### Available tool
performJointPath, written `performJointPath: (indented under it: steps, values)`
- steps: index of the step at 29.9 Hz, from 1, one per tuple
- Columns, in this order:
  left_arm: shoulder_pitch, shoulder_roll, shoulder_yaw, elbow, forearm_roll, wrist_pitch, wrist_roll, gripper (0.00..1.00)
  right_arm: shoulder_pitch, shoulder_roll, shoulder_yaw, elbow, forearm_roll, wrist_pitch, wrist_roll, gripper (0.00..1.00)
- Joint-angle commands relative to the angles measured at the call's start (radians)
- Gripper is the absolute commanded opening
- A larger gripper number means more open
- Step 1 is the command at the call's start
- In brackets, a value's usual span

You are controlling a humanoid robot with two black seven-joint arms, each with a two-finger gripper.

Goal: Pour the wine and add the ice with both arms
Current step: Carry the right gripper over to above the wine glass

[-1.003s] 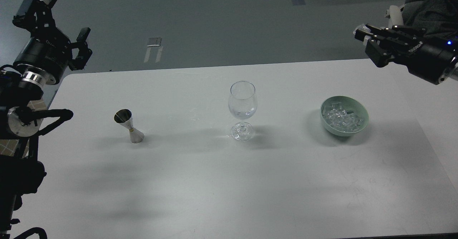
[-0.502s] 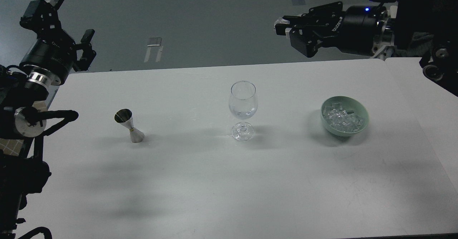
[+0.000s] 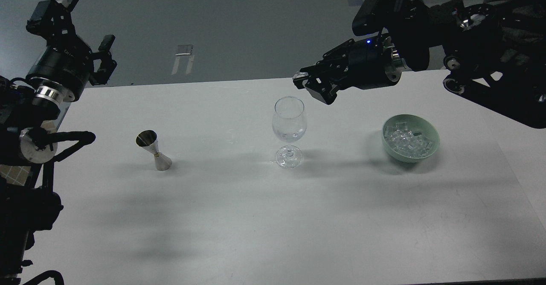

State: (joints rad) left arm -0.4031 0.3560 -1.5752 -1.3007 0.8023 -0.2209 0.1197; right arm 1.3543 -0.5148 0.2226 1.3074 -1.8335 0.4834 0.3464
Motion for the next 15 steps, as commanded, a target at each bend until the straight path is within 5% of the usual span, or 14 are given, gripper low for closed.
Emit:
performJointPath:
  steps: [1,15]
  values:
    - [0.0,0.001,0.0,0.0,-0.002,0.0,0.0,0.97,0.031,0.012,-0.014,-0.025,0.0,0.005,0.034,0.0]
    - [0.0,-0.014,0.0,0.0,0.0,0.0,0.0,0.97,0.054,0.041,-0.086,-0.071,0.003,0.005,0.083,0.0]
